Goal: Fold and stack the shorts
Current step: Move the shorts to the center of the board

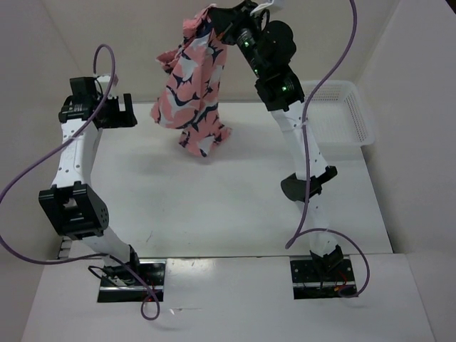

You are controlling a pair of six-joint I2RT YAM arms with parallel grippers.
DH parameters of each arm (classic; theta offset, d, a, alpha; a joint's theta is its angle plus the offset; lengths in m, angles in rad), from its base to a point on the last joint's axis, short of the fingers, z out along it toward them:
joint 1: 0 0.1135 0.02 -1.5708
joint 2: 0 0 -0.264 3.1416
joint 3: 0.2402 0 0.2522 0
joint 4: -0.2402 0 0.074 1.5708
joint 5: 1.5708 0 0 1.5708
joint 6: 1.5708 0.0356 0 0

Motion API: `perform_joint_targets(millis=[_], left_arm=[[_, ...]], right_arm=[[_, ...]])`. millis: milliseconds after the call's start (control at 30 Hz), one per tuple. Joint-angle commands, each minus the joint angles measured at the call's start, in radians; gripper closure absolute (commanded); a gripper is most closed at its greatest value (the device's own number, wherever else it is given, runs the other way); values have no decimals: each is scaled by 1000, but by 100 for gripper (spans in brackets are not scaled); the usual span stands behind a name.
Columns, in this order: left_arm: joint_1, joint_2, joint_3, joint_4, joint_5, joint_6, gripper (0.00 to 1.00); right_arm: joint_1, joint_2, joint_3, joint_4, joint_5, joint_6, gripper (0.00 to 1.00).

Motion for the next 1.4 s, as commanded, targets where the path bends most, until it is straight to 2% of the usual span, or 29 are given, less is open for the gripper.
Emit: perform_joint_targets(millis=[0, 67, 133, 167, 233, 300, 333, 433, 467, 533, 567, 667, 700, 767, 867, 900, 1000, 1167, 1300, 1367], left_arm=[[-2, 56, 85, 15, 56, 4, 1], [-2, 86, 94, 27, 95, 4, 1], [-11, 100, 119, 36, 105, 4, 1], [-20, 111, 119, 36, 96, 4, 1], [-48, 120, 99, 46, 86, 4, 1], [-68, 120, 76, 46, 86, 4, 1], [-89, 120, 47, 46, 86, 4, 1], [-102, 120, 8, 46, 77, 4, 1], [-102, 120, -22, 46, 89, 4, 1], [-113, 111, -64, 46, 103, 4, 1], [-135, 111, -85, 46, 103, 4, 1], [-178, 102, -189, 55, 77, 4, 1], [-203, 102, -209, 79, 59, 4, 1], [-212, 125, -223, 89, 36, 4, 1], [-232, 174, -198, 110, 27, 4, 1], [-243, 186, -197, 110, 17, 4, 1], [-263, 230, -184, 124, 8, 4, 1], [-263, 303, -173, 144, -4, 4, 1], [-274, 324, -182, 144, 46, 4, 1], [-286, 333, -203, 144, 46, 4, 8]], right_arm=[[-1, -30, 95, -92, 54, 76, 100], [-33, 7, 95, -280, 54, 76, 100], [-42, 19, 75, -424, 35, -11, 100], [-42, 30, 46, -462, 35, -77, 91], [-42, -39, -152, -500, 35, -98, 56], [-42, -74, -308, -509, 0, -125, 13], [-42, -118, -357, -499, 0, -142, 2], [-42, -221, -578, -468, 37, -196, 0], [-42, -326, -747, -439, 53, -208, 0], [-33, -463, -975, -387, 54, -282, 0], [-24, -616, -1221, -328, 72, -294, 0], [-1, -795, -1585, -228, 96, -346, 0], [28, -836, -1635, -151, 138, -369, 0], [38, -800, -1657, -93, 161, -392, 0], [38, -629, -1550, -19, 227, -435, 0], [38, -558, -1533, 19, 227, -452, 0], [38, -483, -1510, 82, 198, -509, 0], [38, -318, -1463, 115, 189, -582, 0], [38, -272, -1438, 138, 212, -630, 13], [38, -260, -1462, 138, 212, -639, 16]])
